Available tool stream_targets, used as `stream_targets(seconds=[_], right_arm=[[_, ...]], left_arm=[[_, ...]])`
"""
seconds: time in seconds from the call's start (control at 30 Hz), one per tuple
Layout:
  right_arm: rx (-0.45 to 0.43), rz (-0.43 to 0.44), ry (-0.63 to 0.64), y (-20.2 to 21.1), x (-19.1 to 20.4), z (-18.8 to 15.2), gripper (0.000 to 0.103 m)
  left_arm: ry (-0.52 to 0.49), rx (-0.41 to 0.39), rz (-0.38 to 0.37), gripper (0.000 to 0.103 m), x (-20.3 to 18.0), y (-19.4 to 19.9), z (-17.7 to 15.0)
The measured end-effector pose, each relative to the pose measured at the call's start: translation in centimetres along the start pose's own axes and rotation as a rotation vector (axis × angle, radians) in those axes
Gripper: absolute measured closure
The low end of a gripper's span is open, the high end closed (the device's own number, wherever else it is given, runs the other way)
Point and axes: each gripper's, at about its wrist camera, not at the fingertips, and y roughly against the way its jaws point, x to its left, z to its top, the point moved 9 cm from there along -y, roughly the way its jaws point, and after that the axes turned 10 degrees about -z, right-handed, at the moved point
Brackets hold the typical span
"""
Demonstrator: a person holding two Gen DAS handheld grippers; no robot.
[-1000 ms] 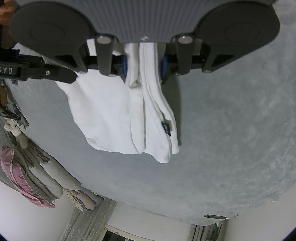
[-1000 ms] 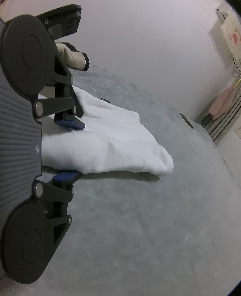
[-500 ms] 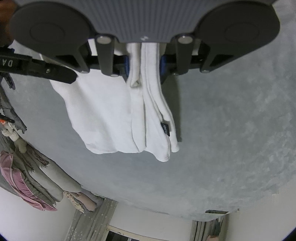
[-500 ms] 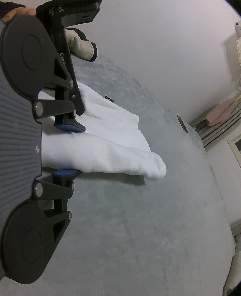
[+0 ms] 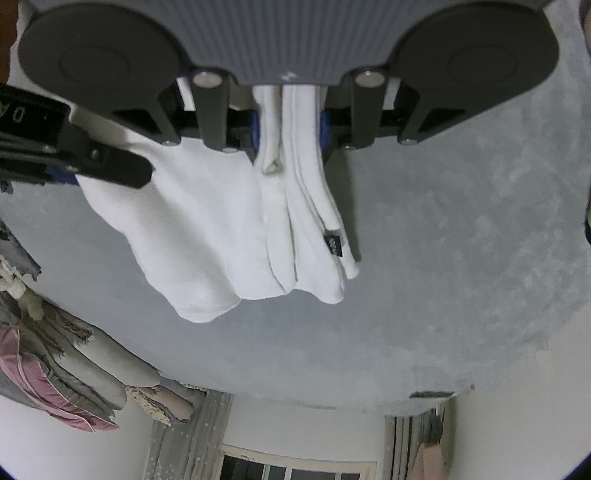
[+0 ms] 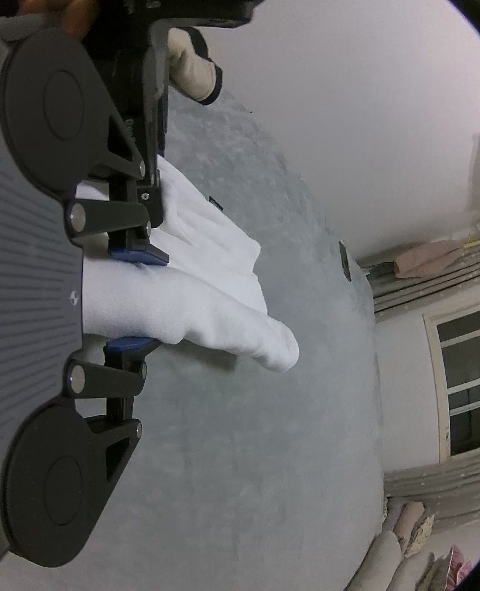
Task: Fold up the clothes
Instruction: 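Grasp the folded sweatshirt bundle with both grippers from its sides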
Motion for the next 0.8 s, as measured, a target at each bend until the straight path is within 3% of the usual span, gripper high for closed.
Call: stream_targets(seconds=[0.17, 0.37, 0.8], right_arm=[[-0.051, 0.012, 0.042, 1.0, 0.7, 0.5, 0.066], [-0.114, 0.027, 0.072, 2.0, 1.6, 1.1, 0.066], [-0.129, 0.075, 0.081, 3.2, 3.4, 1.4, 0.066]], left_arm=[[0.016, -0.040, 0.013, 0.079, 0.2, 1.6, 0.7], [-0.009, -0.102, 0.083, 0.079, -0.7, 3.9, 1.3], [0.021, -0.146, 0.128, 0.080, -0.2, 8.6, 1.2]])
